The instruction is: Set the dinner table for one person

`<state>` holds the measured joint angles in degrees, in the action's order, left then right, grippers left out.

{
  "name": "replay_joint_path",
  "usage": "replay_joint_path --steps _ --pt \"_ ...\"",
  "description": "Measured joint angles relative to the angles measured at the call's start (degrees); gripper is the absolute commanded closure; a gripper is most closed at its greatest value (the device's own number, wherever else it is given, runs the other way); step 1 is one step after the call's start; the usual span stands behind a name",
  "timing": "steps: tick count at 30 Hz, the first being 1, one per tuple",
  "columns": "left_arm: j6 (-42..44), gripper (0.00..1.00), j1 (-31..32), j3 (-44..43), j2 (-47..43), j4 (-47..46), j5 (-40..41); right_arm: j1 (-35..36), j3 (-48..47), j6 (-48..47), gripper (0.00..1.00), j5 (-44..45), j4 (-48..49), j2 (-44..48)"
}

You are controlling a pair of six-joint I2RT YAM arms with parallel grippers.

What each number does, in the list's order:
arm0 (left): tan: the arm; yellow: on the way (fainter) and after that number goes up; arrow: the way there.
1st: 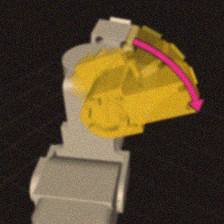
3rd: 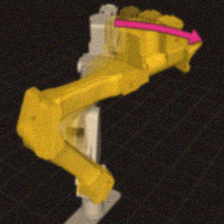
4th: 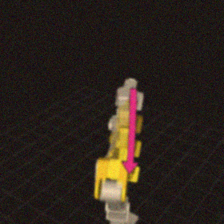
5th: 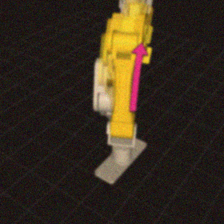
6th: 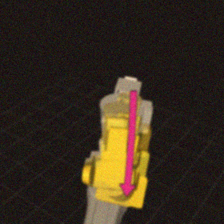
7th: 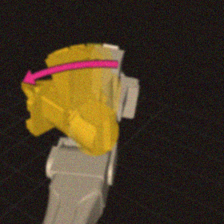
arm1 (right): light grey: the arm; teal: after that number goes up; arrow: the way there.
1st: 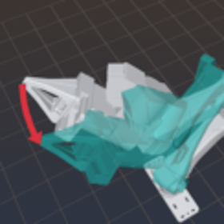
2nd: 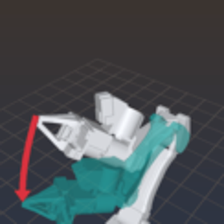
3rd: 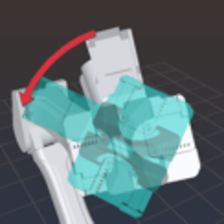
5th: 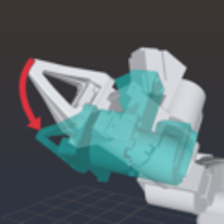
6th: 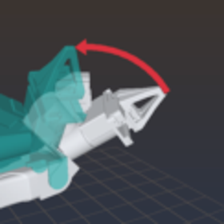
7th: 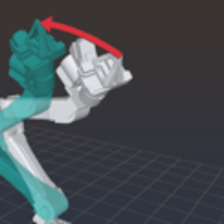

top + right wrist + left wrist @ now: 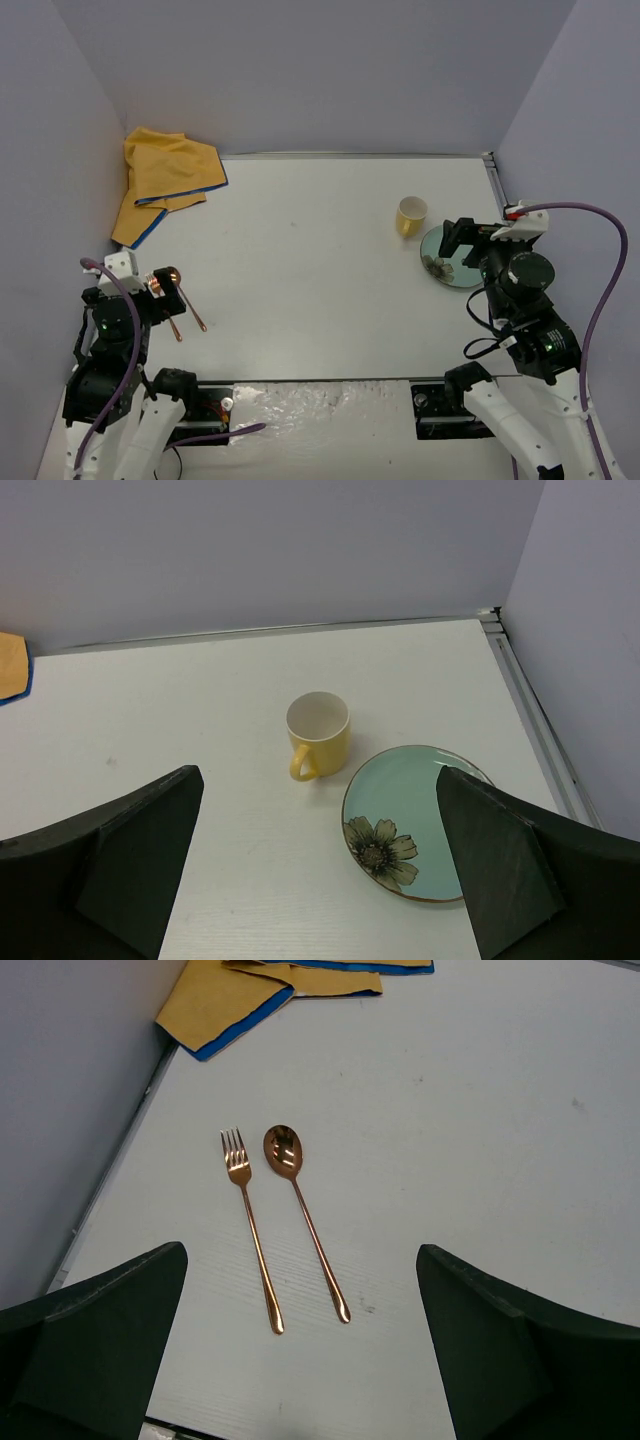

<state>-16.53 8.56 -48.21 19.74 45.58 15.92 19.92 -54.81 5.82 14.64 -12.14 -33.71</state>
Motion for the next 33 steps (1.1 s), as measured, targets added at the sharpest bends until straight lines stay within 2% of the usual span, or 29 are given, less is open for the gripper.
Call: replay_joint_path --steps 4,7,13,18,24,30,33 --pt "-0.19 0.03 0.0 0.0 2.28 -0.53 -0.04 0.0 0.0 0.36 0.0 -0.87 0.04 -0.58" --pt "-0.52 0.03 0.0 -1.21 7.57 -1.4 -0.15 0.0 0.0 1.45 0.0 -2.74 0.08 -1.08" --pt "-1.06 0.03 0.0 -11.19 31.21 -5.89 -1.23 0.0 -0.07 2.66 0.0 -8.43 0.63 -2.53" --pt "-1.02 0.03 0.0 -22.35 51.45 -10.55 -2.08 0.0 -0.81 2.78 0.0 -13.13 1.17 -7.22" --pt "0.34 0.03 -1.8 -41.39 77.37 -14.94 -2.6 0.02 -2.41 2.54 0.0 -19.73 1.6 -14.92" --pt "1.94 0.03 -4.87 -59.56 98.5 -15.89 -2.8 0.02 -2.64 2.49 0.0 -24.98 1.68 -20.65" --pt "2.62 0.03 -5.69 -66.1 105.63 -16.27 -3.25 0.02 -2.64 2.49 0.0 -26.67 1.66 -22.53"
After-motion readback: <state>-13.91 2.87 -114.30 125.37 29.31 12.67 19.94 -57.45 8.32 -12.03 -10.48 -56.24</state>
